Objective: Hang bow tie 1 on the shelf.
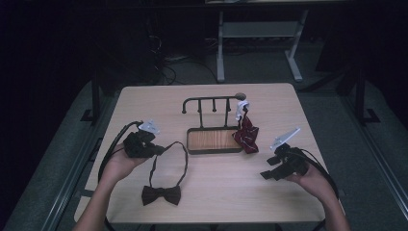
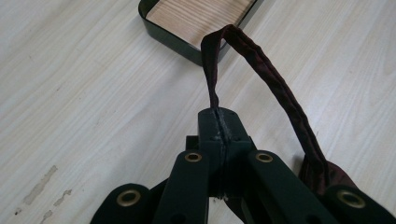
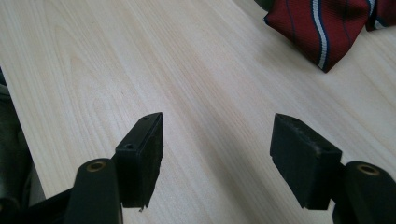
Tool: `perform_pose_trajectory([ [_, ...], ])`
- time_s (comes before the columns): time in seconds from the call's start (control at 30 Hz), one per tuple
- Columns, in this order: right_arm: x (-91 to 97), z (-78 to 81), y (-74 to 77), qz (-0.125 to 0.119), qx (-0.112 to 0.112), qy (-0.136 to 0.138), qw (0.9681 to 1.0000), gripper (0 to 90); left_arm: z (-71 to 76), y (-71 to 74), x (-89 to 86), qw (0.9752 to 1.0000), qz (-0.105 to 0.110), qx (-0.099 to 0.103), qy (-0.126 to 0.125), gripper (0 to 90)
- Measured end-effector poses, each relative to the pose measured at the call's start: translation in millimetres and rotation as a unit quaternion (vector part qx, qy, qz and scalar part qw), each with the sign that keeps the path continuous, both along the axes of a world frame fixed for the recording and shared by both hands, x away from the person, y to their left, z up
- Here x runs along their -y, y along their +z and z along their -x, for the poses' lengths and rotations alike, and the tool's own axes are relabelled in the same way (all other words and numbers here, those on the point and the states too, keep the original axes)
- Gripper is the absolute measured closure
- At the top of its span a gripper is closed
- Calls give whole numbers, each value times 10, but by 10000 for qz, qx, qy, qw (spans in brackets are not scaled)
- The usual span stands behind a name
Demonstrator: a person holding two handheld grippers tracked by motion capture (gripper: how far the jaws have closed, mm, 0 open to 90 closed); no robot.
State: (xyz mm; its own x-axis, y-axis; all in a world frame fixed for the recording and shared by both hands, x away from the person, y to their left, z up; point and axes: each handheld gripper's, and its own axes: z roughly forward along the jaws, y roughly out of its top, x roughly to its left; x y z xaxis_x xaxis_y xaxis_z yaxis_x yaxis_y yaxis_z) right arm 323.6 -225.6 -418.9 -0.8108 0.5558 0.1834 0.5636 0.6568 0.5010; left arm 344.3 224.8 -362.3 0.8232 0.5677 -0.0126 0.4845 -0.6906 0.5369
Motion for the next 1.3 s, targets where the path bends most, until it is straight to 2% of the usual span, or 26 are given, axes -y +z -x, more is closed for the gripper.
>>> perform_pose_trajectory([
  [0.4,3,3,6,1,48,-14,10000,343,36,184,-14,9999,45,83,-100,896],
  [0.73,-5,6,-1,-15,58,7,10000,343,40,288,-2,9997,22,63,-214,896],
  [1.07,15,7,17,-17,120,-42,9999,343,77,475,55,9991,22,172,-391,896],
  [1.3,12,9,26,-44,139,-47,9999,334,65,526,69,9989,50,164,-434,896],
])
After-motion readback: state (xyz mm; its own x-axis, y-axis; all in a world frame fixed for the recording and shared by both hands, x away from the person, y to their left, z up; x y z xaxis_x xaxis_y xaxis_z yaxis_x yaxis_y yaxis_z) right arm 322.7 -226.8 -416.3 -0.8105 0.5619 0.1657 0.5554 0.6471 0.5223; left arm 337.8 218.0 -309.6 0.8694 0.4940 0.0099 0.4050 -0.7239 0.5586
